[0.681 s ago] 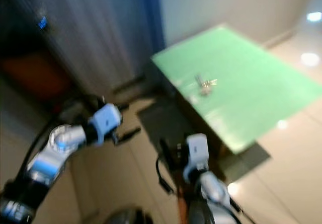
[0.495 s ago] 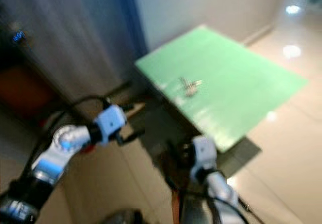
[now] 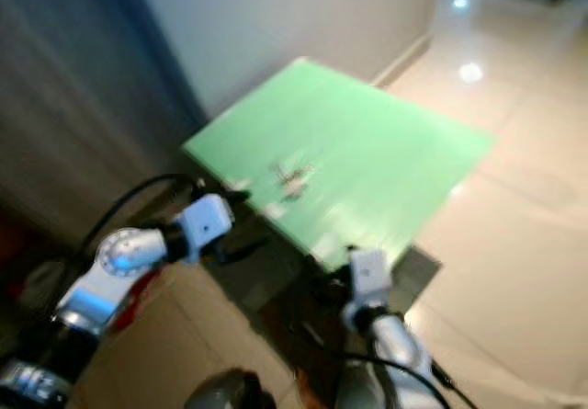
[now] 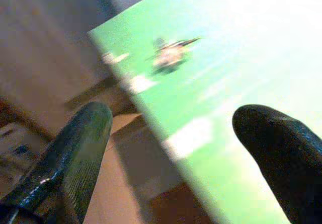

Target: Hang keys on a hook

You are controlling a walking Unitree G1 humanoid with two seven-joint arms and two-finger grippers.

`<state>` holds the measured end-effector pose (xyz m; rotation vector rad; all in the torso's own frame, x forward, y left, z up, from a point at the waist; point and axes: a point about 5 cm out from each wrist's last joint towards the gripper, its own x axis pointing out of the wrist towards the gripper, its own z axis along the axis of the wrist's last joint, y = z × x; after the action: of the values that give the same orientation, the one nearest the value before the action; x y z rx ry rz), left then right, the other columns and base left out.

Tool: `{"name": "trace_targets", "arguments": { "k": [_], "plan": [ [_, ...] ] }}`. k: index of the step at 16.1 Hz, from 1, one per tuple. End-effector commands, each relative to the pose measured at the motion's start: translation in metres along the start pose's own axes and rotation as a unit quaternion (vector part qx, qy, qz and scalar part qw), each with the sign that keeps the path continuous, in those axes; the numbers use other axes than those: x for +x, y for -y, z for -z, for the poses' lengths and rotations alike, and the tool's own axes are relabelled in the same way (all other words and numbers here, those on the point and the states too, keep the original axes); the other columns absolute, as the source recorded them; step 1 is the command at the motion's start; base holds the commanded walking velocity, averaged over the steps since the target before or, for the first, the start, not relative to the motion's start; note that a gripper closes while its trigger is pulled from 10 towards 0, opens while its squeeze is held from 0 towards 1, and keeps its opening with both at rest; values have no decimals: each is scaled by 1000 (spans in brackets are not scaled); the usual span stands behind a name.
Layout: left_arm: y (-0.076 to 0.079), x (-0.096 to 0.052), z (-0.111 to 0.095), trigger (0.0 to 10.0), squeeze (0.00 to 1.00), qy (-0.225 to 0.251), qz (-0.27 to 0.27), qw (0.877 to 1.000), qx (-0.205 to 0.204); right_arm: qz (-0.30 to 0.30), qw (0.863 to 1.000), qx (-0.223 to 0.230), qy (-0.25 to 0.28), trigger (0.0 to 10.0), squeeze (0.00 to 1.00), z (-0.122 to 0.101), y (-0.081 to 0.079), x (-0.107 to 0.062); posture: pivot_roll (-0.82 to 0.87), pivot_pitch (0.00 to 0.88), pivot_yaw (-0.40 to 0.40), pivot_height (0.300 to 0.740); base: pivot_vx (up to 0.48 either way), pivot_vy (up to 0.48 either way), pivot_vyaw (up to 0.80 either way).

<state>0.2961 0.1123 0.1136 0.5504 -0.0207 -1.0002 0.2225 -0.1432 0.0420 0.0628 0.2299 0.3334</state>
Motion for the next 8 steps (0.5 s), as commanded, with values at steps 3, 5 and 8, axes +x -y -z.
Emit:
{"name": "trace_targets", "arguments": {
  "k": [3, 5, 8],
  "plan": [
    [-6, -10, 10, 10000, 0, -30, -17, 999, -5, -16, 1000, -2, 2, 10000, 0, -1, -11, 4, -211, 128, 193, 701, 0, 0, -352],
    [-8, -10, 11, 10000, 0, -32, -21, 999, -3, -14, 1000, -1, 1, 10000, 0, -1, -11, 4, -209, 129, 192, 701, 0, 0, 0],
    [-10, -8, 12, 10000, 0, -40, -37, 998, -11, -17, 1000, -1, 2, 10000, 0, -1, -12, 4, -207, 131, 191, 701, 0, 0, 0]
  ]
}}
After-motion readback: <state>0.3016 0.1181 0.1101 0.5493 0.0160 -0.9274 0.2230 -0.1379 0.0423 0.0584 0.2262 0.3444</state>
